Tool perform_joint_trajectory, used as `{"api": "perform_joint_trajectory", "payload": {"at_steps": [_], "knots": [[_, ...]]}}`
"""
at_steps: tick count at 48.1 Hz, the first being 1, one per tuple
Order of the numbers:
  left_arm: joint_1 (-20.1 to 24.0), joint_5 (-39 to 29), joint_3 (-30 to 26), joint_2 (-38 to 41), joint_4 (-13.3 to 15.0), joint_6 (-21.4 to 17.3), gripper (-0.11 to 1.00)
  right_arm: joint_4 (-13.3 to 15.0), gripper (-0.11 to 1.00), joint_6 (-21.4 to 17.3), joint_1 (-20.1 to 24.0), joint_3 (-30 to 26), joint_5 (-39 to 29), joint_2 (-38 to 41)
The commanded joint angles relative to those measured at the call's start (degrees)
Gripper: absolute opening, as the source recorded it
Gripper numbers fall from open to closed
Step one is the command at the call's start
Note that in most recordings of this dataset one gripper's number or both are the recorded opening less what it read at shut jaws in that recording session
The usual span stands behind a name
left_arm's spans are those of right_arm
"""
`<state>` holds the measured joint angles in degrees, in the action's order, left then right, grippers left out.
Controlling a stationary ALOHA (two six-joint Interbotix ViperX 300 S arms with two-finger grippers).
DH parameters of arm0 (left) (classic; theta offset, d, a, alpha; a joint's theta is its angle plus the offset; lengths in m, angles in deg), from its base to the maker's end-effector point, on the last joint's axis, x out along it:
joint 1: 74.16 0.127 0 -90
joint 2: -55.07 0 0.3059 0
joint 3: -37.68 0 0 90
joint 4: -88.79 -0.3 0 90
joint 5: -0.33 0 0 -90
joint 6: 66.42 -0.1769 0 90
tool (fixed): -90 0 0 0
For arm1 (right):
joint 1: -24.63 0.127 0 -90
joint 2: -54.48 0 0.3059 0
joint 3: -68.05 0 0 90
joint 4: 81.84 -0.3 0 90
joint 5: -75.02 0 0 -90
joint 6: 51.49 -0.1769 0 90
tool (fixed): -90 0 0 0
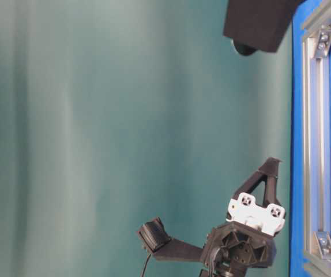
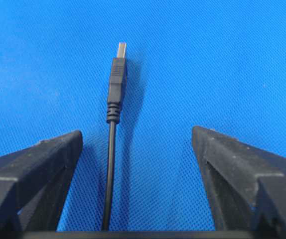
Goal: Insert the wire through the string loop located on the right side.
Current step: 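Close the right gripper on the cable just behind the USB plug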
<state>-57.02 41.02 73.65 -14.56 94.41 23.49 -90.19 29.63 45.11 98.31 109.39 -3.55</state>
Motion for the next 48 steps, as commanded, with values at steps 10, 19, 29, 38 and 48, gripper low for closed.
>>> {"api": "perform_joint_trajectory", "payload": {"at_steps": [10, 19, 29, 38, 48], "knots": [[0.2, 0.3, -0.3, -1.8, -0.3, -0.1, 0.0, 0.1, 0.21, 0.8, 0.2, -0.4, 0.4, -0.9], [0.2, 0.3, -0.3, -1.8, -0.3, -0.1, 0.0, 0.2, -0.04, 0.9, 0.3, -0.3, 0.4, -0.9], [0.2, 0.3, -0.3, -1.8, -0.2, -0.1, 0.0, 0.3, -0.04, 0.9, 0.3, -0.4, 0.2, -1.0], [0.2, 0.1, -0.3, -1.8, -0.3, -0.1, 0.0, 0.3, -0.04, 0.8, 0.3, 0.2, -1.3, -3.3], [0.2, -0.2, -0.3, -1.8, -0.3, -0.1, 0.0, 0.3, -0.04, 1.3, 0.2, 0.4, -7.1, -9.7]]}}
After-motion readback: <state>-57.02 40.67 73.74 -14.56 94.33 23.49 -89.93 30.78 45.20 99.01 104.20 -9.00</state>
